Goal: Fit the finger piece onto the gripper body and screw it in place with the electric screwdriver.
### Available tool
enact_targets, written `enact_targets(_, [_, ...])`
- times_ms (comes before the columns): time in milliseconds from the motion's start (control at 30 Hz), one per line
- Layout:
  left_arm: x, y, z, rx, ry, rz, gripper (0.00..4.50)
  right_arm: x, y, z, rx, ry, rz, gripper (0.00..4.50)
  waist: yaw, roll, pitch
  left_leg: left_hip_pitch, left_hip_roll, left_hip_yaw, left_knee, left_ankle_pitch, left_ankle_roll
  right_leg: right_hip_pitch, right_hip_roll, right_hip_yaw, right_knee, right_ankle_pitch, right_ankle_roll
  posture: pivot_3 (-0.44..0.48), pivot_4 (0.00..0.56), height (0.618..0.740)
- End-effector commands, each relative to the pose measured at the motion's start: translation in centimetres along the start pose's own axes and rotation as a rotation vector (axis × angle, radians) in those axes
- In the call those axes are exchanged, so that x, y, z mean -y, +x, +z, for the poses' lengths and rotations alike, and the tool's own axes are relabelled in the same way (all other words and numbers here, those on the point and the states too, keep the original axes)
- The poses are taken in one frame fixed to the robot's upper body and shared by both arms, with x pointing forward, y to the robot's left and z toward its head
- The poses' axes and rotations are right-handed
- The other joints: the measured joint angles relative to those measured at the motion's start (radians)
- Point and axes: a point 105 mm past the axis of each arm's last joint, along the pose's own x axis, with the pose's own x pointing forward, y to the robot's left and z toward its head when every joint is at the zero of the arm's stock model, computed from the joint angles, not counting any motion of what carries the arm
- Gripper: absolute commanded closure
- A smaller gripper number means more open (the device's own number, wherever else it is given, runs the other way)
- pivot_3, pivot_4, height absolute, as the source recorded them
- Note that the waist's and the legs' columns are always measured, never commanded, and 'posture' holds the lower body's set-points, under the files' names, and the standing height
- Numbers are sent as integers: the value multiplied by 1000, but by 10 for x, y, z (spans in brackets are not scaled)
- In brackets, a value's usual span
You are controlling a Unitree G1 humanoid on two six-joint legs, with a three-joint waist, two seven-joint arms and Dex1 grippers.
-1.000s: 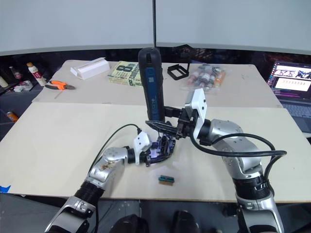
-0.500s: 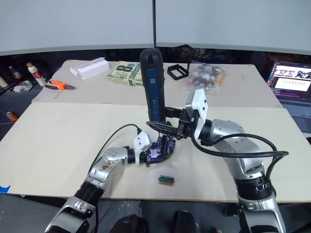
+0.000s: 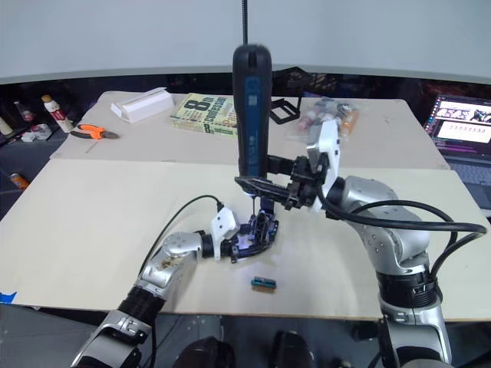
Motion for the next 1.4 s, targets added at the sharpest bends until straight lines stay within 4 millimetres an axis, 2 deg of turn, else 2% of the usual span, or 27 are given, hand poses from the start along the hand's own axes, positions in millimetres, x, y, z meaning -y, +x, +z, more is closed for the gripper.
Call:
enact_targets(33, [1,1,-6,-21,-13,-5,2200,-7,-4,28,102,-93,30,2569,0,0,0,0,0,0,0,0,0,0,0,0,0,0,0,0,150,740])
enact_targets(233, [2,0,-5,-14,-30,-6,2200,-11,-12,31,125,-114,47,2569,1,0,0,0,0,0,0,0,0,0,0,1,0,0,0,0,150,740])
enact_targets(300, [1,-1,-3,-4,-25,3,1138,-12,-14,35,144,-128,45,2569,1,0,0,0,0,0,0,0,0,0,0,0,0,0,0,0,150,740])
enact_targets(367, [0,-1,-2,6,-16,15,260,-12,-15,39,155,-140,43,2569,1,0,0,0,0,0,0,0,0,0,0,0,0,0,0,0,150,740])
enact_targets(400, [0,-2,-2,6,-17,15,23,-12,-16,40,159,-144,41,2569,1,0,0,0,0,0,0,0,0,0,0,0,0,0,0,0,150,740])
enact_targets(600, [-4,-18,-5,-3,-7,53,23,-13,-21,49,169,-167,25,2569,-4,0,0,0,0,0,0,0,0,-1,0,1,0,0,0,0,150,740])
enact_targets(767, [-10,-49,1,20,19,77,23,-12,-40,60,135,-184,-21,2569,-8,0,0,0,0,0,-1,0,-1,-1,0,1,1,0,0,0,150,740])
enact_targets(833, [-11,-67,9,69,33,63,23,-9,-56,61,89,-195,-69,2569,-8,0,0,0,0,0,-1,0,-1,-2,0,1,1,0,0,0,150,740])
enact_targets(1000, [5,-112,26,151,111,-81,23,-6,-101,48,-55,-223,-196,2569,4,0,1,-2,0,0,-1,0,-1,-3,-1,1,0,0,0,0,150,740])
enact_targets(1133, [15,-140,23,108,134,-159,23,-8,-145,30,-178,-240,-308,2569,13,0,1,-2,0,1,0,0,-1,-3,-1,1,0,0,0,0,150,740])
enact_targets(1200, [21,-149,17,70,142,-193,23,-11,-161,24,-216,-240,-343,2569,14,0,1,-2,0,1,-1,0,0,-3,0,1,0,-2,4,0,150,740])
enact_targets(1333, [31,-167,-1,-13,97,-232,23,-22,-181,10,-270,-198,-365,2569,11,1,1,-1,0,1,-1,0,-1,-4,0,2,0,-3,4,0,150,740])
enact_targets(1400, [28,-166,1,-1,96,-215,23,-25,-175,10,-257,-205,-348,2569,10,1,2,-1,1,1,-1,0,-1,-4,0,3,0,-4,6,0,150,740])
